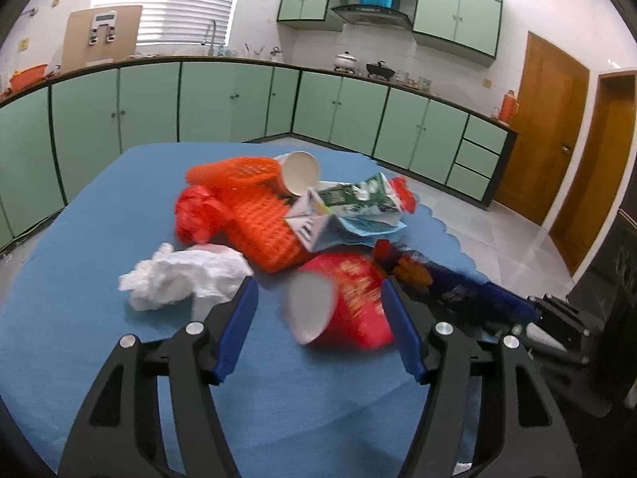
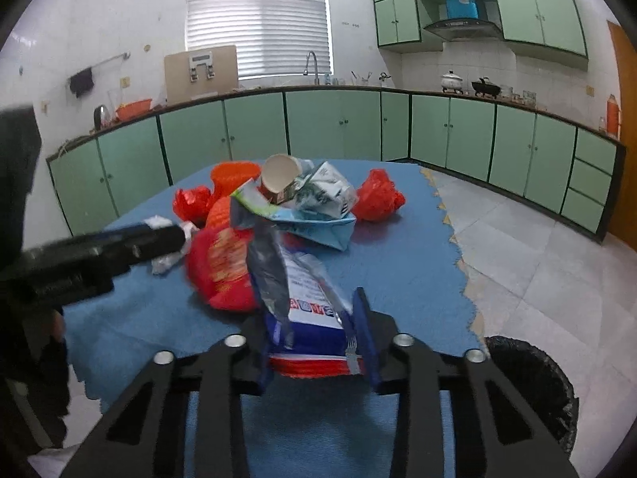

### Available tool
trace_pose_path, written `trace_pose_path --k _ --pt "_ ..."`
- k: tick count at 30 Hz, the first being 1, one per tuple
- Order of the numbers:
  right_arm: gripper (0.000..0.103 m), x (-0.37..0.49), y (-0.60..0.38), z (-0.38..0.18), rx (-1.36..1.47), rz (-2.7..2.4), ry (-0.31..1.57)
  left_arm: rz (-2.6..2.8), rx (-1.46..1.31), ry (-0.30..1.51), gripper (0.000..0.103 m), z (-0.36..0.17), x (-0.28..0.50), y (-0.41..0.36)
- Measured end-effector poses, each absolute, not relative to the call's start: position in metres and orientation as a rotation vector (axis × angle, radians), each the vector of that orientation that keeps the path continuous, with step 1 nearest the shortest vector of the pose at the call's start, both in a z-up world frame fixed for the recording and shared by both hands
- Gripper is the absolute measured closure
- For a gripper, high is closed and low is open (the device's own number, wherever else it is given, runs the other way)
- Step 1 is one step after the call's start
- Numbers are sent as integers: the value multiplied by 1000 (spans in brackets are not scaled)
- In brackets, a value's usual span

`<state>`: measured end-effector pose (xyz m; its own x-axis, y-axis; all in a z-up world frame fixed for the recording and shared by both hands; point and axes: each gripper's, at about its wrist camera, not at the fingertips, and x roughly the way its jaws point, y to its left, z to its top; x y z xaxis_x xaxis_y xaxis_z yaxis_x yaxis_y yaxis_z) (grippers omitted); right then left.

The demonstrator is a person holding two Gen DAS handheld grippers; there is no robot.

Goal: Collect trash
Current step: 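Grasp the blue chip bag with the right gripper and lift it, then close the left gripper on the red paper container while the right gripper holds the chip bag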

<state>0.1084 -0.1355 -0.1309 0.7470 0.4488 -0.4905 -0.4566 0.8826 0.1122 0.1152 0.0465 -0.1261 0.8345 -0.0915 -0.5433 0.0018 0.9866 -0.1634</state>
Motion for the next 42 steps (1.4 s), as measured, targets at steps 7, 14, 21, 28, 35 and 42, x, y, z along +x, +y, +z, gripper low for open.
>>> trace_pose_path --k 7,14,21,28,35,42 --pt "93 117 -170 -124 45 436 538 -53 -155 640 41 -140 132 32" --pt "94 122 -180 -128 66 422 559 -50 -168 681 31 -149 146 23" --pt "94 122 -180 -130 70 421 562 -28 -131 683 14 -149 152 4" --pt "94 125 -185 -131 81 415 570 25 -132 744 13 -159 166 3" --pt "94 126 -186 -132 83 416 573 59 -159 773 17 -163 172 7" --pt "94 125 -185 -131 80 419 571 59 -180 738 20 -156 164 14"
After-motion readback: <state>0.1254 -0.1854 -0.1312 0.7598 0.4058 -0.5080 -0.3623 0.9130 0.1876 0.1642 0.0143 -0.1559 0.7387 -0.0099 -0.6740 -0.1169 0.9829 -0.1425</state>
